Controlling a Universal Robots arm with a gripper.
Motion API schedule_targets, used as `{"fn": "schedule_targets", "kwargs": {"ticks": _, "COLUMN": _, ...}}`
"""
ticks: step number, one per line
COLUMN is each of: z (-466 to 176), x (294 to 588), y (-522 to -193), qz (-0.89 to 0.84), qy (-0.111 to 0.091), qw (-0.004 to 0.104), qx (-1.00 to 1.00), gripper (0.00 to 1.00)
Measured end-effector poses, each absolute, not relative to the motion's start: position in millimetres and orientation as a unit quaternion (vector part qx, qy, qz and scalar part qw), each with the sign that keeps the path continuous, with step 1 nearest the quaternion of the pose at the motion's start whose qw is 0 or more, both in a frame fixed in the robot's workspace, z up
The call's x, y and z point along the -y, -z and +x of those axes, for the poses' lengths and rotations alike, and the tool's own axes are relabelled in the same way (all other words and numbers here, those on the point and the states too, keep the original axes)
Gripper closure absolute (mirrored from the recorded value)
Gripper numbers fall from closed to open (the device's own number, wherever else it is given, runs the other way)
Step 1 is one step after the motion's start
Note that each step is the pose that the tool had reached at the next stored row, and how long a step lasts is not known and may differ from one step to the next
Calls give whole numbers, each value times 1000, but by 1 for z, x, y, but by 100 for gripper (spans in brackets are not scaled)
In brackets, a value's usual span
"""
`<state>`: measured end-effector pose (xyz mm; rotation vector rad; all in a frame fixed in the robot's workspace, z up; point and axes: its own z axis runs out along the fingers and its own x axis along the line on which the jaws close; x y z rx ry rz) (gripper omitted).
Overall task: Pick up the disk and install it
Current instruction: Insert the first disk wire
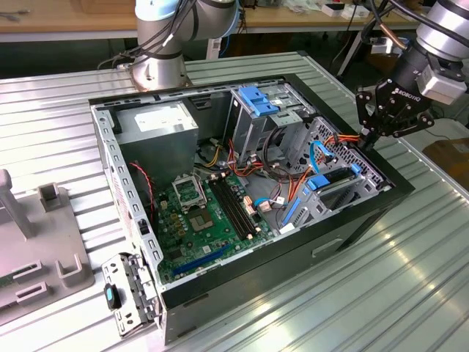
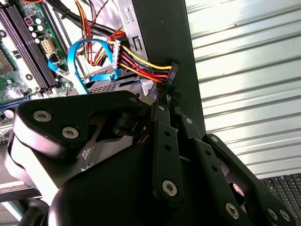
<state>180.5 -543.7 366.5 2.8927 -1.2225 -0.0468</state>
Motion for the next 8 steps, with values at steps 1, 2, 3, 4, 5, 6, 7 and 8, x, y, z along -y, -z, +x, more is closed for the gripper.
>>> {"fn": "schedule_targets", "kwargs": {"ticks": 1, "z": 180, "x": 544, "y": -366, "qz": 921, "qy": 15, "qw": 0, "qx": 389, "gripper": 84}}
{"fn": "schedule_targets", "kwargs": {"ticks": 2, "z": 180, "x": 544, "y": -366, "qz": 921, "qy": 15, "qw": 0, "qx": 389, "gripper": 84}}
{"fn": "schedule_targets", "kwargs": {"ticks": 3, "z": 180, "x": 544, "y": -367, "qz": 921, "qy": 15, "qw": 0, "qx": 389, "gripper": 84}}
{"fn": "schedule_targets", "kwargs": {"ticks": 4, "z": 180, "x": 543, "y": -366, "qz": 921, "qy": 15, "qw": 0, "qx": 389, "gripper": 84}}
{"fn": "schedule_targets", "kwargs": {"ticks": 5, "z": 180, "x": 543, "y": -366, "qz": 921, "qy": 15, "qw": 0, "qx": 389, "gripper": 84}}
{"fn": "schedule_targets", "kwargs": {"ticks": 6, "z": 180, "x": 543, "y": -367, "qz": 921, "qy": 15, "qw": 0, "qx": 389, "gripper": 84}}
{"fn": "schedule_targets", "kwargs": {"ticks": 7, "z": 180, "x": 543, "y": -366, "qz": 921, "qy": 15, "qw": 0, "qx": 389, "gripper": 84}}
{"fn": "schedule_targets", "kwargs": {"ticks": 8, "z": 180, "x": 543, "y": -366, "qz": 921, "qy": 15, "qw": 0, "qx": 389, "gripper": 84}}
